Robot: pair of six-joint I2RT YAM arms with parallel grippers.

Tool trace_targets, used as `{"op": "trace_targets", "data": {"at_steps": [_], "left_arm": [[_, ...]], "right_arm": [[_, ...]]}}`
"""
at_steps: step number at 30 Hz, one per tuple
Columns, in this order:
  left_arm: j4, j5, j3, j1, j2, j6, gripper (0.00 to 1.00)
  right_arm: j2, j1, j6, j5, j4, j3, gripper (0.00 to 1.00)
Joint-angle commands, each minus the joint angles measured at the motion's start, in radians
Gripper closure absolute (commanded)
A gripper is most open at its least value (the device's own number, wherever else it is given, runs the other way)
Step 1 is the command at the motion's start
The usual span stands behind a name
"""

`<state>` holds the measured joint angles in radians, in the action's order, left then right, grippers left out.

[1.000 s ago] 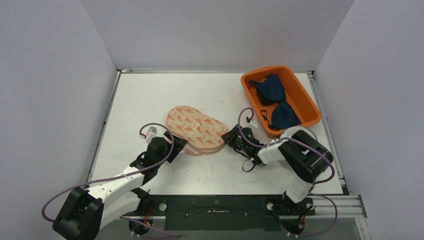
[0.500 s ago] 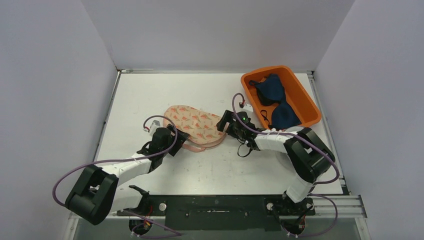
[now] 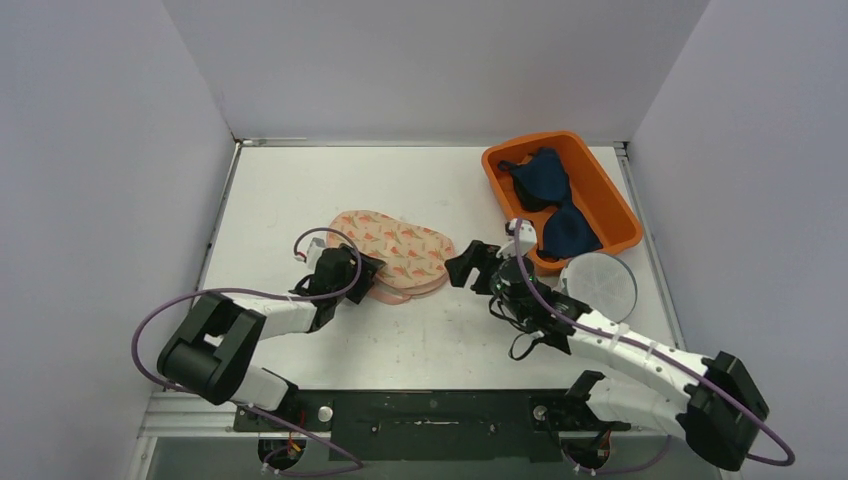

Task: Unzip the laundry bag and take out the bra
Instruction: Move the laundry bag to the center of the board.

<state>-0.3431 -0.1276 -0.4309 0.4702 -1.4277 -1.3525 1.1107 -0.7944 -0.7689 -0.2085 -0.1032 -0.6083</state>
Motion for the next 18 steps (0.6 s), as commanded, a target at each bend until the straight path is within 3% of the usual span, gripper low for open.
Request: {"op": "trace_targets", "data": {"at_steps": [1,7,15,18], "left_arm": [[-0.155,-0.036,-0.002,-0.004,-0.081,-0.060,0.42],[-0.300,-0.050,0.025,-0.004,-0.179,-0.120,0.61],[-0.363,-0.081,0.032,-0.003,-0.150,-0.102,1.00],[-0.345,-0.093,-0.018,-0.010,-0.124,-0.071,1.00]], "right_arm": [[-0.176,-0.026,-0.019,-0.069,0.037,0.083,0.15],[-0.385,-0.034,-0.013,-0.125,0.185,0.123,0.16],[-0.516,-0.035,-0.007,-0.149,0.275,0.168,0.17],[-0.539,-0.036,-0.007,-0.136,0.269,0.199,0.18]]}}
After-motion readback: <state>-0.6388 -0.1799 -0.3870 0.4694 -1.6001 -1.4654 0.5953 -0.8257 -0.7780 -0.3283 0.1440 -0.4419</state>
